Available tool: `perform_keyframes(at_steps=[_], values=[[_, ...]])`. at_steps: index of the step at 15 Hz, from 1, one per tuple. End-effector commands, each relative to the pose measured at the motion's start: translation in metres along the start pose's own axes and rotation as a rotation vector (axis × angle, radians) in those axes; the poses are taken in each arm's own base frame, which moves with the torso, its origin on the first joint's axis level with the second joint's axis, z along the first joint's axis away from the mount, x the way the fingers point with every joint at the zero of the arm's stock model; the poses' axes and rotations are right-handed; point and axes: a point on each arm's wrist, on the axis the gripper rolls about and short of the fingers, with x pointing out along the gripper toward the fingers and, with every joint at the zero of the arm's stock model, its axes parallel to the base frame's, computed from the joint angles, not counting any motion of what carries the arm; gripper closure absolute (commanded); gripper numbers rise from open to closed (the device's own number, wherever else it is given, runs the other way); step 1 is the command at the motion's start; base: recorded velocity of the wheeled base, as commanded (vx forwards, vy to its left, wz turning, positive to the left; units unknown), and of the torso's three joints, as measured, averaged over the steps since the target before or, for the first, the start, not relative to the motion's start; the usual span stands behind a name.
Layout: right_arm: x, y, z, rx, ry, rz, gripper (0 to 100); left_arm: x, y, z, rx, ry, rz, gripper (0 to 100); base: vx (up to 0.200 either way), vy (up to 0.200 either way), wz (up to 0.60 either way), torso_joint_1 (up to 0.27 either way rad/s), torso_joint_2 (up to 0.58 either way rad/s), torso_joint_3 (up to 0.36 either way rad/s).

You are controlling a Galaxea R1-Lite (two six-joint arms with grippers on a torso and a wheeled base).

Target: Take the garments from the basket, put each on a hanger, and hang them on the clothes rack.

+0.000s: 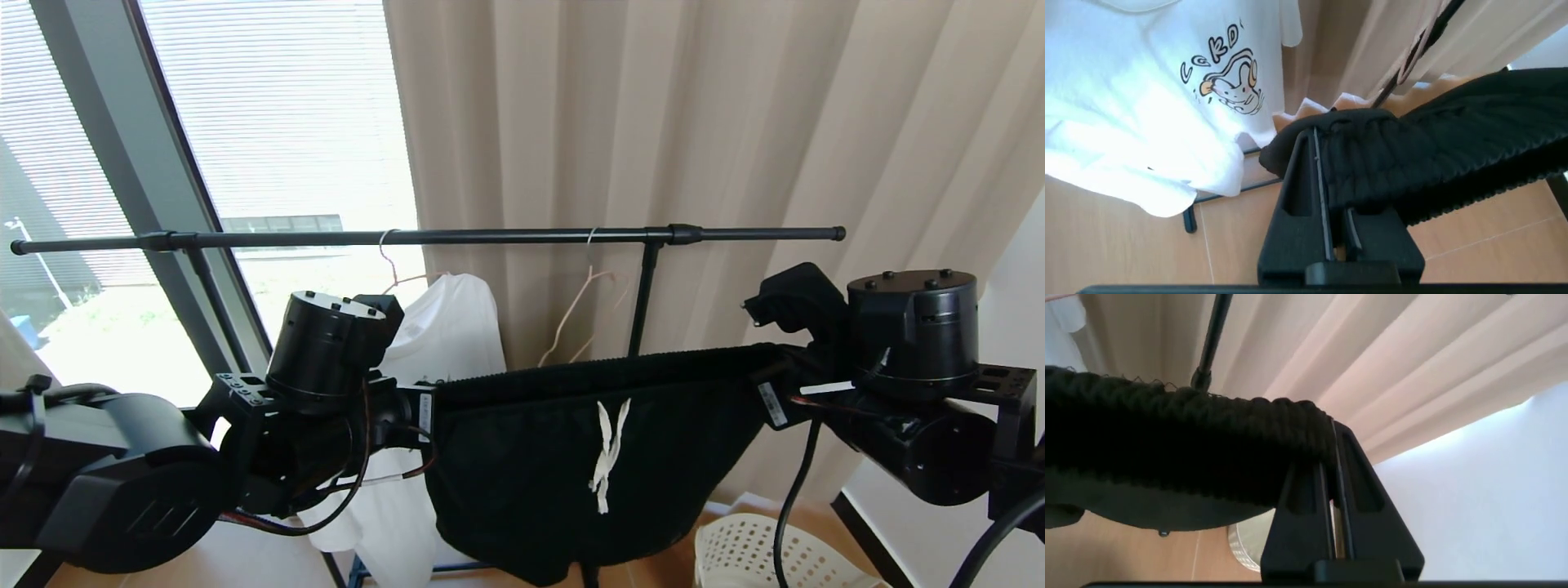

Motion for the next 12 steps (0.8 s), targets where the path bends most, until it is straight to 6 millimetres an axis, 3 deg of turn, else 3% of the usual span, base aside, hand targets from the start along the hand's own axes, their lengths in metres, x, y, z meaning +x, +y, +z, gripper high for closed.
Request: perform_keyframes(at_steps=[1, 3, 5, 7, 11, 12], values=[[-0.017, -0.005, 0.001, -0.018, -0.039, 0.020, 100, -0.006, -0.002, 0.004, -0.006, -0.010, -0.060, 100, 0.000, 0.000, 0.00, 0.000, 0.00, 0.000], [-0.037, 0.006, 0.002, -0.047, -0.095, 0.154, 100, -0.012, -0.008, 0.020, -0.006, -0.045, -0.151, 100, 0.000, 0.000, 0.00, 0.000, 0.00, 0.000], [-0.045, 0.019, -0.005, -0.097, -0.094, 0.219, 100, -0.009, -0.014, 0.034, 0.045, -0.083, -0.201, 100, 0.000, 0.000, 0.00, 0.000, 0.00, 0.000], [-0.047, 0.027, -0.011, -0.131, -0.082, 0.253, 100, 0.009, -0.021, 0.048, 0.120, -0.109, -0.203, 100, 0.000, 0.000, 0.00, 0.000, 0.00, 0.000], [-0.064, 0.021, -0.021, -0.283, -0.080, 0.444, 100, 0.045, -0.037, 0.093, 0.144, -0.218, -0.288, 100, 0.000, 0.000, 0.00, 0.000, 0.00, 0.000], [-0.065, 0.022, -0.021, -0.285, -0.081, 0.452, 100, 0.047, -0.037, 0.095, 0.143, -0.220, -0.291, 100, 0.000, 0.000, 0.00, 0.000, 0.00, 0.000]])
